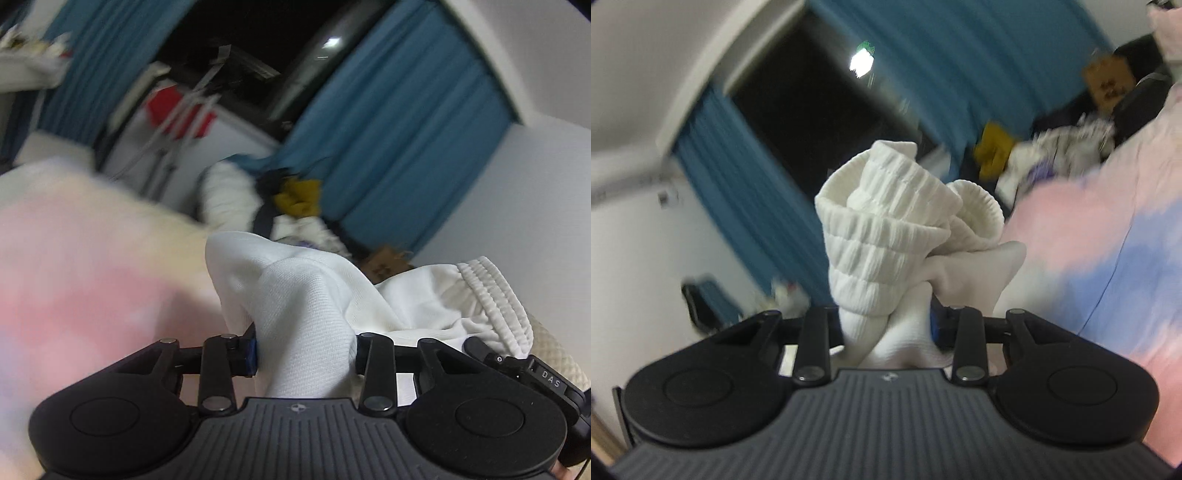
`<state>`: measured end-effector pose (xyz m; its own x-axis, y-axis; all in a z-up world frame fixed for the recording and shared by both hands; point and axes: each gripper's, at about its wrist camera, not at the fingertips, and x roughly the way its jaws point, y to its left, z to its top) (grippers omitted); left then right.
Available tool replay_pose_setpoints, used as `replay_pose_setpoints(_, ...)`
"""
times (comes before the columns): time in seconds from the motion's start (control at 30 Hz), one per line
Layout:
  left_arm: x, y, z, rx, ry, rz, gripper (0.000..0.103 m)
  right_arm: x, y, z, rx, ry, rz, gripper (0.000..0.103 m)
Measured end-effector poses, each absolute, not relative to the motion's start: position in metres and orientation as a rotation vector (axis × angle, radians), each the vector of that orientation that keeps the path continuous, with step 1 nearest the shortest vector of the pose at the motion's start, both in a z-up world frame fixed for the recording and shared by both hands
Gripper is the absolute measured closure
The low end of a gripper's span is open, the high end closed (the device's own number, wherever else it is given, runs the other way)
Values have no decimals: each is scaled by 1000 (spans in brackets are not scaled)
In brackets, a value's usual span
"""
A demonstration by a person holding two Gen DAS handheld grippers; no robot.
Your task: Fold clothes
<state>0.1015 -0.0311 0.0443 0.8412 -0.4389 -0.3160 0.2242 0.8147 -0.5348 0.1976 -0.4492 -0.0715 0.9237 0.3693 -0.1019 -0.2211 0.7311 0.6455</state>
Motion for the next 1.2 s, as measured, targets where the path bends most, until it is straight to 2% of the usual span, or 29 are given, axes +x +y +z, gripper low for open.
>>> replay_pose_setpoints(0.13, 153, -126, 57, -442, 437, -469, 62, 201, -516, -66, 716, 140, 212, 67)
replay_pose_setpoints(0.23, 196, -194, 46, -385, 471, -550, 62, 208, -564, -81, 751, 87, 106, 67)
replay_pose_setpoints(0.43, 270, -299, -17, -269, 536, -584, 62, 240, -627, -144, 819, 94, -89, 67)
replay_pose_setpoints(0.53, 293, -322, -60, -254, 565, -543, 62, 268, -638, -176, 785, 197, -162, 67)
replay_pose_setpoints(0.77, 303, -308, -133, -111, 648, -542, 53, 289, -638, -252, 815, 390, -232, 64)
replay_pose_setpoints(0.87, 311, -292, -143, -152, 685, -550, 51, 285, -634, -254, 811, 402, -240, 60)
replay_pose_setpoints(1.03, 298, -285, -122, -92, 694, -554, 40, 261, -632, -251, 932, 398, -258, 46)
replay_pose_setpoints(1.2, 257, -271, -72, 18, 678, -564, 34, 223, -628, -231, 1086, 405, -349, 45)
